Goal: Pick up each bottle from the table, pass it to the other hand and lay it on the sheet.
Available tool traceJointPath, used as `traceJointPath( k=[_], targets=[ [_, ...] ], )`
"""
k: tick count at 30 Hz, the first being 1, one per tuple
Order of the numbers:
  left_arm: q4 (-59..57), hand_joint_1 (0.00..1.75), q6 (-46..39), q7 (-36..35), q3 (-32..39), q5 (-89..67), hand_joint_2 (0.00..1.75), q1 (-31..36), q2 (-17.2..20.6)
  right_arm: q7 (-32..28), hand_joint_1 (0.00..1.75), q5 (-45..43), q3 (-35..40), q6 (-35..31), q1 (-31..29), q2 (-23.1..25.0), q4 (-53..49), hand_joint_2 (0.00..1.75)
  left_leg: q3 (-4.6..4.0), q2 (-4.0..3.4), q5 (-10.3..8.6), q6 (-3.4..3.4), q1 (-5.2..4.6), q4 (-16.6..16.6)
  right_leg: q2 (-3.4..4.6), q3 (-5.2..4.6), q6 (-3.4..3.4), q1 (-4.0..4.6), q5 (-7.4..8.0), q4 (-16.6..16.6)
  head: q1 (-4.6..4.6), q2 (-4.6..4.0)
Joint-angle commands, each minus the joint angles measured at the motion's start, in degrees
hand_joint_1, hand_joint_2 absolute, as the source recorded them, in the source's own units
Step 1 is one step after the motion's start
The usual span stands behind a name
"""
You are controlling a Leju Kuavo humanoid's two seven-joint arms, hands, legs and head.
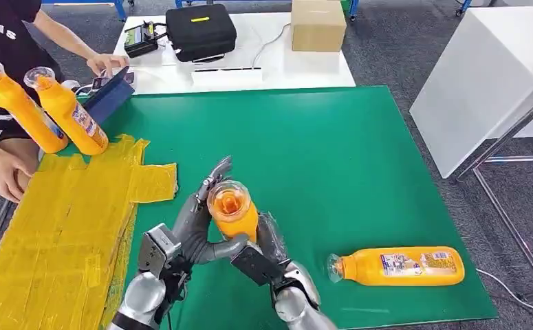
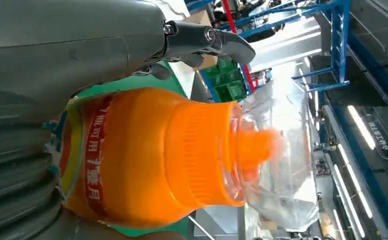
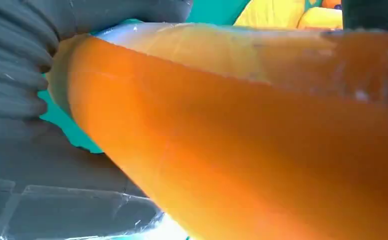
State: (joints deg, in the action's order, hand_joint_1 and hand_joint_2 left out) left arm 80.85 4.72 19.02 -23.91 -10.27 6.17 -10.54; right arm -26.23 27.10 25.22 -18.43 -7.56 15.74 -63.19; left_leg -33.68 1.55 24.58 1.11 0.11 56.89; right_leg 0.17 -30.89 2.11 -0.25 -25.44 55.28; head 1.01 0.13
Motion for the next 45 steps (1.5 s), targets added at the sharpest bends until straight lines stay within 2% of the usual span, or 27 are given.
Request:
traceJointPath(
  k=[1, 10, 11, 13, 14, 15, 17, 21, 24, 28, 29, 33, 41, 45],
  targets=[
    [-6.5, 0.00, 1.0, -0.9, -2.9, -1.1, 1.75, -3.8, 1.6, 0.5, 1.75, -3.8, -3.2, 1.1, -6.1, 1.2, -2.2, 1.75, 0.34, -0.49, 0.14, -0.06, 0.01, -0.1, 0.35, 0.23, -0.03, 0.02, -0.02, -0.1, 0.00, 0.00],
    [-6.7, 0.00, 1.0, -0.9, -2.7, -1.2, 1.75, -3.8, 1.6, 0.5, 1.75, -4.1, -3.5, 1.4, -6.2, 0.9, -2.3, 1.75, 0.15, -0.28, 0.05, -0.01, -0.05, -0.1, 0.18, 0.06, -0.01, -0.04, 0.02, 0.0, 0.00, 0.00],
    [-6.6, 0.00, 0.9, -0.9, -2.6, -1.2, 1.75, -3.9, 1.5, 0.5, 1.75, -4.1, -3.5, 1.5, -6.2, 1.0, -2.2, 1.75, 0.35, -0.51, 0.14, -0.05, -0.02, -0.1, 0.34, 0.23, -0.03, 0.00, -0.01, -0.1, 0.00, 0.00],
    [-6.6, 0.00, 0.7, -1.0, -2.5, -1.2, 1.75, -3.9, 1.4, 0.5, 1.75, -4.2, -3.4, 1.7, -6.2, 1.1, -2.2, 1.75, 0.13, -0.27, 0.05, -0.02, -0.03, -0.1, 0.15, 0.06, -0.01, -0.03, 0.01, 0.0, 0.00, 0.00],
    [-6.6, 0.00, 0.3, -1.1, -2.5, -1.7, 1.75, -3.9, 1.4, 0.5, 1.75, -4.1, -3.0, 2.1, -6.3, 1.2, -1.8, 1.75, 0.37, -0.41, 0.13, -0.05, 0.00, -0.1, 0.22, 0.27, -0.03, 0.01, -0.03, -0.1, 0.06, 0.00],
    [-6.7, 0.00, -0.5, -1.4, -2.6, -2.7, 1.75, -3.8, 1.3, 0.7, 1.75, -3.6, -2.1, 2.5, -6.4, 1.2, -1.4, 1.75, 0.14, -0.46, 0.09, -0.04, 0.07, 0.0, 0.31, -0.02, -0.02, 0.08, 0.02, -0.1, 0.11, 0.00],
    [-7.0, 0.00, -1.6, -1.7, -2.6, -3.9, 1.75, -3.6, 1.0, 0.8, 1.75, -2.9, -1.1, 2.8, -6.4, 1.2, -1.2, 1.75, 0.13, -0.19, 0.04, -0.03, -0.04, 0.0, 0.12, 0.03, -0.01, -0.04, -0.03, 0.0, 0.09, 0.00],
    [-7.1, 0.00, -2.9, -2.0, -2.5, -5.9, 1.75, -3.5, 0.5, 1.5, 1.75, -1.1, 1.4, 3.5, -6.5, 1.3, -1.1, 1.75, 0.30, -0.44, 0.15, -0.05, 0.01, 0.0, 0.25, 0.20, -0.02, 0.02, -0.04, -0.1, -0.02, 0.00],
    [-7.1, 0.00, -3.4, -2.1, -2.7, -7.1, 1.75, -3.4, 0.3, 1.9, 1.75, -0.6, 2.2, 3.7, -6.7, 1.4, -0.8, 1.75, 0.12, -0.22, 0.07, -0.02, 0.01, 0.0, 0.09, 0.07, -0.02, 0.01, -0.02, 0.0, -0.02, 0.00],
    [-7.2, 0.00, -3.4, -2.1, -2.6, -7.2, 1.75, -3.6, 0.0, 2.2, 1.75, 0.2, 3.9, 4.5, -6.8, 1.5, -0.2, 1.75, 0.36, -0.42, 0.19, -0.07, 0.07, 0.0, 0.20, 0.30, -0.04, 0.08, -0.08, -0.1, -0.02, 0.00],
    [-7.2, 0.00, -3.4, -2.1, -2.4, -7.2, 1.75, -3.6, 0.0, 2.2, 1.75, 0.4, 4.4, 4.8, -6.8, 1.5, 0.1, 1.75, 0.19, -0.27, 0.10, -0.04, 0.02, 0.0, 0.12, 0.14, -0.02, 0.02, -0.04, 0.0, -0.02, 0.00],
    [-7.1, 0.00, -3.2, -2.0, -1.6, -6.2, 1.75, -3.7, -0.1, 2.4, 1.75, 1.4, 6.0, 4.9, -6.6, 1.9, 0.8, 1.75, 0.32, -0.43, 0.17, -0.06, 0.05, 0.0, 0.24, 0.24, -0.04, 0.06, -0.06, -0.1, -0.02, 0.00],
    [-7.1, 0.00, -3.1, -2.0, -1.5, -6.0, 1.75, -3.8, -0.2, 2.4, 1.75, 1.3, 6.0, 5.0, -6.8, 1.8, 1.0, 1.75, 0.12, -0.20, 0.06, -0.02, 0.01, 0.0, 0.08, 0.08, -0.01, 0.01, -0.02, 0.0, -0.02, 0.00],
    [-6.3, 0.00, -2.2, -1.6, 1.7, -1.0, 1.75, -4.5, -0.8, 2.7, 1.75, 3.4, 9.3, 5.1, -6.7, 2.4, 3.5, 1.75, 0.30, -0.41, 0.16, -0.06, 0.05, 0.0, 0.22, 0.23, -0.03, 0.06, -0.06, -0.1, -0.02, 0.00]
  ],
)
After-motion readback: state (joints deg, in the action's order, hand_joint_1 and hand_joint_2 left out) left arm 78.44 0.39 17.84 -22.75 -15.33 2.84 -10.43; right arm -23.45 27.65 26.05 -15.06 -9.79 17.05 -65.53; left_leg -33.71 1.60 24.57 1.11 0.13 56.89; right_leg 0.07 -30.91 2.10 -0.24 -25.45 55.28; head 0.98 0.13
